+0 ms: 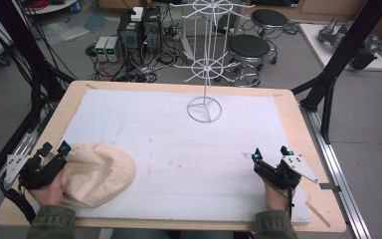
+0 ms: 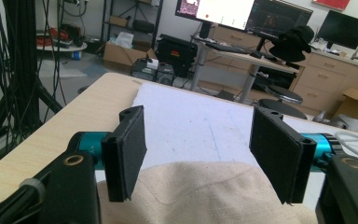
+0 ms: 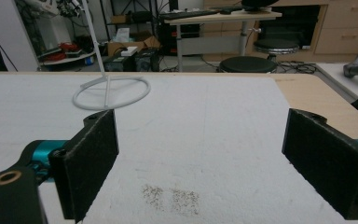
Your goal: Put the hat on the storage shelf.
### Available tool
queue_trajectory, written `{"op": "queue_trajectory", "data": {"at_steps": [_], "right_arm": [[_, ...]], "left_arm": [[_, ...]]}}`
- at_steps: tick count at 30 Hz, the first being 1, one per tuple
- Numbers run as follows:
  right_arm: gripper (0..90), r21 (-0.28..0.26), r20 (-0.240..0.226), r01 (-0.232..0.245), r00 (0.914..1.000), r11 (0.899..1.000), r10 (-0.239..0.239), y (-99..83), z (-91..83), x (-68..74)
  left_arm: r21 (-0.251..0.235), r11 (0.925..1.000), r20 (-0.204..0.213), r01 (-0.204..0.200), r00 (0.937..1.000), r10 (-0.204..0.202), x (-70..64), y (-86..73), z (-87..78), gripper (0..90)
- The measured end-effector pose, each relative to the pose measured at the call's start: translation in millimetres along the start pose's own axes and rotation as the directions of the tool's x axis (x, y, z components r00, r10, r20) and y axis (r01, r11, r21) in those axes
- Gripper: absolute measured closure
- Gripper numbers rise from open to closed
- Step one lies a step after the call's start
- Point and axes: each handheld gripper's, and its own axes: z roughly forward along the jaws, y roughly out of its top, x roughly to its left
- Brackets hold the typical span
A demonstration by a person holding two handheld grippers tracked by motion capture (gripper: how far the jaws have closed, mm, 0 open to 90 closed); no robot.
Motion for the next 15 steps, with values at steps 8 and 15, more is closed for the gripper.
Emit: {"op": "queue_trajectory", "data": {"at_steps": [8,15], "right_arm": [[9.7,0.004,-0.005,-0.001,1.0000,1.000,0.001,-0.1,0.0,0.9],[9.7,0.008,-0.008,0.003,1.0000,1.000,-0.003,-0.3,0.6,0.6]], "left_arm": [[0.000,1.0000,0.002,-0.001,1.0000,0.001,-0.1,0.1,-0.2,36.2],[0.000,1.0000,0.002,-0.004,1.0000,0.004,-0.6,0.1,-0.2,36.2]]}}
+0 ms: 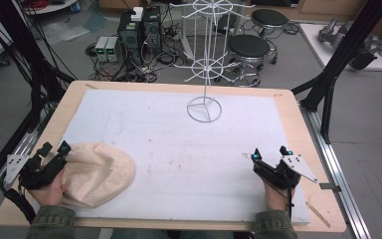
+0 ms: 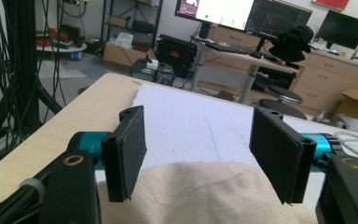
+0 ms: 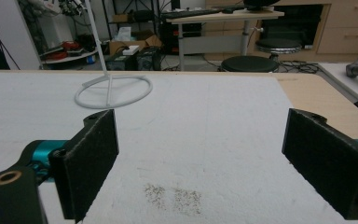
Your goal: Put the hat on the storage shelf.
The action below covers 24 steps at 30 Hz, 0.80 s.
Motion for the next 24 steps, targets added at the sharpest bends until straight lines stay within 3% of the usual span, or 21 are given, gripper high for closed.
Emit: {"op": "queue_trajectory", "data": {"at_steps": [14,19,24], "right_arm": [[9.7,0.005,-0.009,-0.004,1.0000,1.000,0.004,-0.2,0.7,0.2],[9.7,0.003,-0.013,-0.007,0.9999,1.000,0.007,-0.1,0.6,0.2],[9.7,0.005,-0.015,-0.005,0.9999,1.000,0.006,-0.2,0.9,0.0]], "left_arm": [[-0.008,0.9997,0.005,-0.024,0.9997,0.024,-2.7,2.4,-1.3,36.2],[-0.017,0.9997,0.029,-0.020,0.9994,0.020,-7.2,6.4,-2.7,36.0],[-0.023,0.9989,0.047,-0.040,0.9980,0.041,-13.4,9.0,-5.7,36.0]]}}
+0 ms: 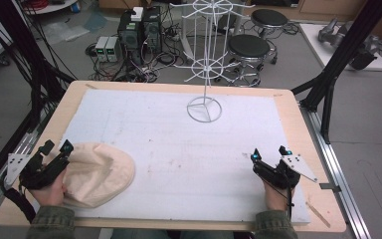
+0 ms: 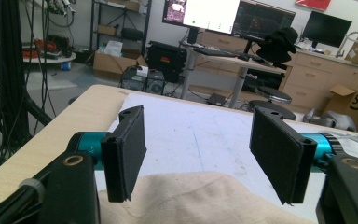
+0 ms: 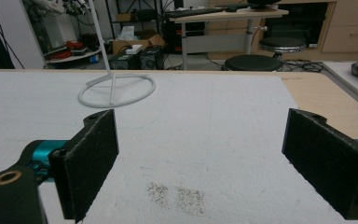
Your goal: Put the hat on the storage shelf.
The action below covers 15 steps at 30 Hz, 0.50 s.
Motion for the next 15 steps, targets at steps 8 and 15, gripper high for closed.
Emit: {"op": "queue_trajectory", "data": {"at_steps": [8,15], "right_arm": [[9.7,0.005,-0.006,-0.001,1.0000,1.000,0.001,-0.2,0.3,0.4],[9.7,0.007,-0.008,0.001,1.0000,1.000,-0.001,-0.5,0.9,0.7]], "left_arm": [[0.015,0.9997,0.037,0.017,0.9991,-0.018,-1.9,2.3,-7.8,36.0],[0.054,0.9983,0.088,0.023,0.9957,-0.028,-1.5,2.2,-10.4,35.3]]}}
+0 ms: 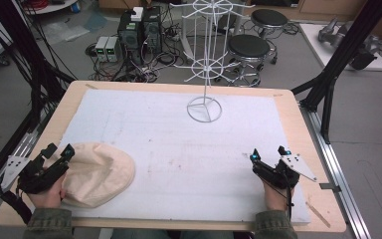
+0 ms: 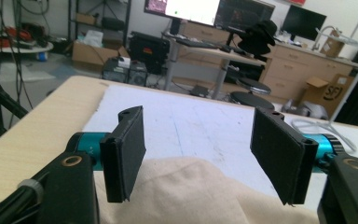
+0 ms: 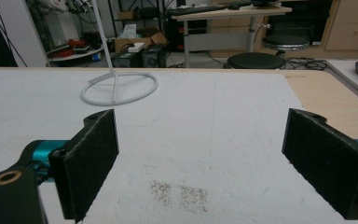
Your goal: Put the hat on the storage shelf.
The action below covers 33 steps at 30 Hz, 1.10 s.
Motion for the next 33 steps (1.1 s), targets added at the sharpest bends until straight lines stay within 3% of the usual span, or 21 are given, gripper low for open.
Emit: {"op": "queue_trajectory", "data": {"at_steps": [8,9,10,12,13,23,25,26,27,28,33], "right_arm": [[9.7,-0.001,-0.004,0.005,1.0000,1.000,-0.005,-0.1,0.2,-0.1],[9.7,-0.003,-0.005,0.006,1.0000,1.000,-0.006,-0.1,0.4,0.0],[9.7,0.005,-0.008,-0.002,1.0000,1.000,0.002,-0.2,-0.1,0.6],[9.7,0.006,-0.009,-0.004,0.9999,1.000,0.004,-0.2,-0.2,0.5],[9.7,0.006,-0.010,-0.003,0.9999,1.000,0.003,-0.3,-0.2,0.6],[9.7,0.012,-0.011,-0.010,0.9999,1.000,0.010,-0.6,1.4,-0.6],[9.7,0.010,-0.012,-0.013,0.9998,1.000,0.013,-0.5,1.4,-0.4],[9.7,0.011,-0.014,-0.011,0.9998,1.000,0.011,-0.6,1.1,-0.1],[9.7,0.011,-0.014,-0.011,0.9998,1.000,0.011,-0.6,1.1,-0.1],[9.7,0.009,-0.015,-0.005,0.9999,1.000,0.005,-0.5,1.3,-0.1],[9.7,0.016,-0.012,-0.017,0.9998,1.000,0.017,-0.8,2.1,0.3]], "left_arm": [[0.046,0.9989,0.084,0.002,0.9964,-0.006,-5.2,0.8,0.9,35.3],[0.052,0.9986,0.102,0.002,0.9947,-0.008,-5.0,1.1,1.6,35.2],[0.082,0.9966,0.155,0.002,0.9878,-0.015,-3.6,2.0,3.3,35.0],[0.101,0.9949,0.176,-0.003,0.9844,-0.015,-3.4,2.5,3.8,34.8],[0.119,0.9924,0.192,-0.030,0.9814,0.007,-4.5,2.9,3.7,34.8],[0.170,0.9850,0.216,-0.032,0.9764,-0.006,-6.5,-0.5,6.0,34.2],[0.196,0.9795,0.236,-0.046,0.9718,-0.001,-7.3,-1.2,7.7,33.8],[0.223,0.9730,0.255,-0.062,0.9670,0.003,-9.0,-1.5,9.0,33.6],[0.223,0.9730,0.255,-0.062,0.9670,0.003,-9.0,-1.5,9.0,33.6],[0.245,0.9661,0.272,-0.081,0.9621,0.011,-10.6,-1.5,10.0,33.6],[0.277,0.9557,0.298,-0.100,0.9545,0.013,-13.0,-0.9,11.0,33.6]]}}
